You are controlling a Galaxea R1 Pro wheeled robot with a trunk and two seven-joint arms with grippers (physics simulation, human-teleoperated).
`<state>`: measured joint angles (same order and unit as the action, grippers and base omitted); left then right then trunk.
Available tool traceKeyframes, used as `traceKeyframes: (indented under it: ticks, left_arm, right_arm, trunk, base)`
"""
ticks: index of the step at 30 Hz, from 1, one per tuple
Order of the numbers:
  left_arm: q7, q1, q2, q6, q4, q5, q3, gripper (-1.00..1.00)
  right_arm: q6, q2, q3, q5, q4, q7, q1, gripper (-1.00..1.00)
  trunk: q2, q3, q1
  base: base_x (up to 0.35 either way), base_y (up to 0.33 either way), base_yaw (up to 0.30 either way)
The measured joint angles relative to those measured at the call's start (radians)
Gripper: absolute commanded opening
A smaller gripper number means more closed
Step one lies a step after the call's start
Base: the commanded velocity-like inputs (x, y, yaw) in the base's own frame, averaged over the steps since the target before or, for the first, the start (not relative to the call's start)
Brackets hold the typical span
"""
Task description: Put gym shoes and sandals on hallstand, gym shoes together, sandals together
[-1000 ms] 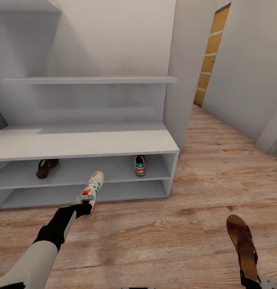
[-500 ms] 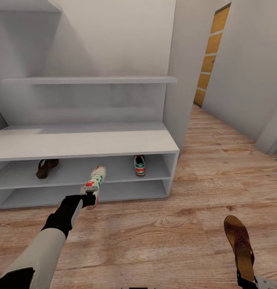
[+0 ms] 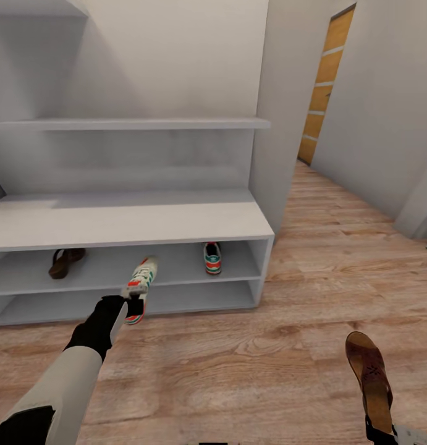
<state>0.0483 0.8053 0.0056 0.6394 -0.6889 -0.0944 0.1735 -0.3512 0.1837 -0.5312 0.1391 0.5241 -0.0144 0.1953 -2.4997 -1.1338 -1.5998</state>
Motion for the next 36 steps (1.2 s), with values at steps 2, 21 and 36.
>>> traceKeyframes:
  ticks: [2,21,36]
  left_arm:
    - [0.012,-0.001,0.0,0.0,0.0,0.0,0.0,-1.0]
    - [0.019,-0.002,0.001,-0.002,0.0,0.003,0.001,-1.0]
    - [0.017,-0.003,0.001,-0.005,0.0,0.003,0.001,-1.0]
  right_arm:
    - [0.0,0.0,0.0,0.0,0.0,0.0,0.0,-1.0]
    - [0.0,-0.001,0.0,0.0,-0.001,0.001,0.0,-1.0]
    - [0.0,-0.001,0.0,0.0,-0.002,0.001,0.0,-1.0]
  trunk:
    - [0.0,0.0,0.0]
    - [0.0,0.0,0.0]
    - [0.0,0.0,0.0]
  base:
    - [0.22,-0.166,0.0]
    - [0.254,-0.187,0.0]
    - [0.241,-0.172,0.0]
